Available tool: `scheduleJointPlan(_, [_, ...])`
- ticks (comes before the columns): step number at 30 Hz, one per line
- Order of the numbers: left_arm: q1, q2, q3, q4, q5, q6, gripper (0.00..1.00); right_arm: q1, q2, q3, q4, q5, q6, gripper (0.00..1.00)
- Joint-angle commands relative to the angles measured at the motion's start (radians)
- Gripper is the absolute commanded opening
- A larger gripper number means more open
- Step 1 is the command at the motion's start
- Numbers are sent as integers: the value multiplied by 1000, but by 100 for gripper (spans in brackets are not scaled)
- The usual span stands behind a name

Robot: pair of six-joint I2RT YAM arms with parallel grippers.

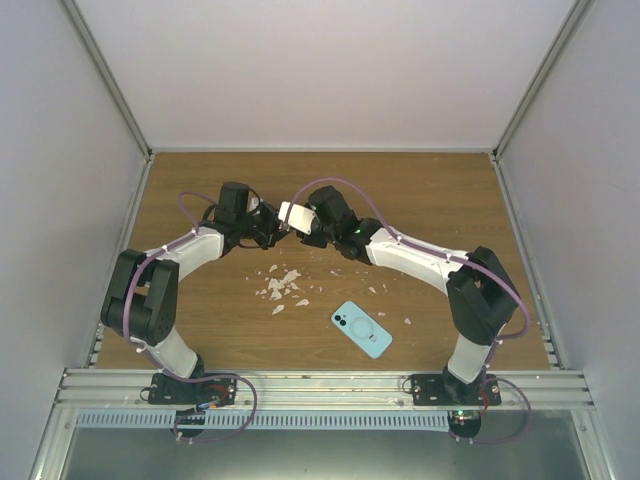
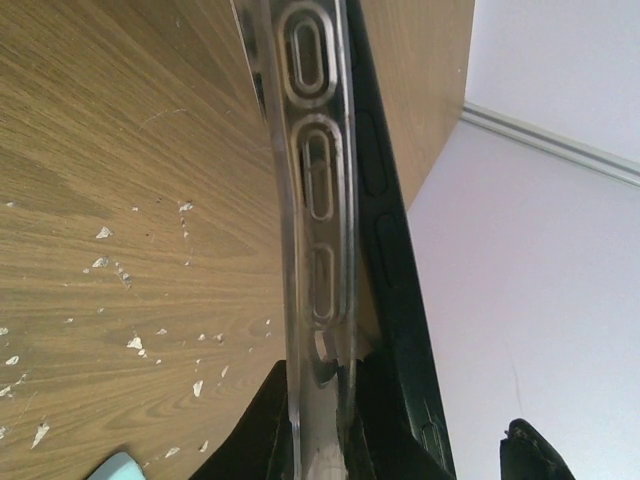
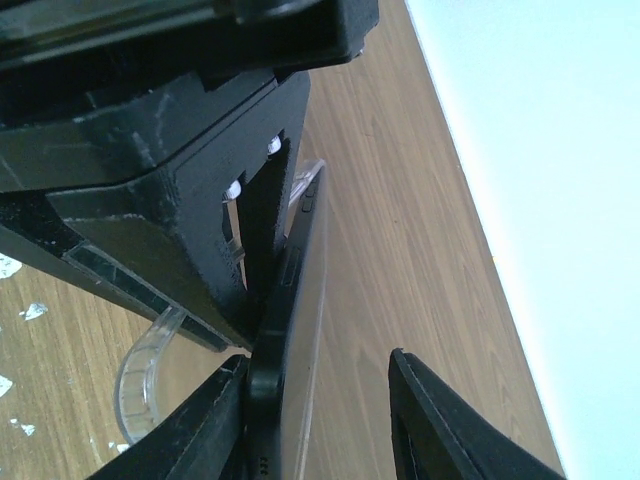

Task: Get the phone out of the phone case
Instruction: Remove the phone case from the phone.

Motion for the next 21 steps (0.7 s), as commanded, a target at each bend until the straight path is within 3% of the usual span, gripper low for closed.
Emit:
scheduleJointPlan(1, [-39, -27, 37, 64, 117, 21, 0, -15, 46, -42, 78, 86, -32, 38])
scheduleJointPlan(16, [-72, -37, 24, 59, 108, 42, 0, -53, 102, -63, 179, 77, -47, 29])
scheduleJointPlan(21, [-71, -37, 28, 30, 78, 85, 0, -73, 114, -53, 168, 64, -25, 8])
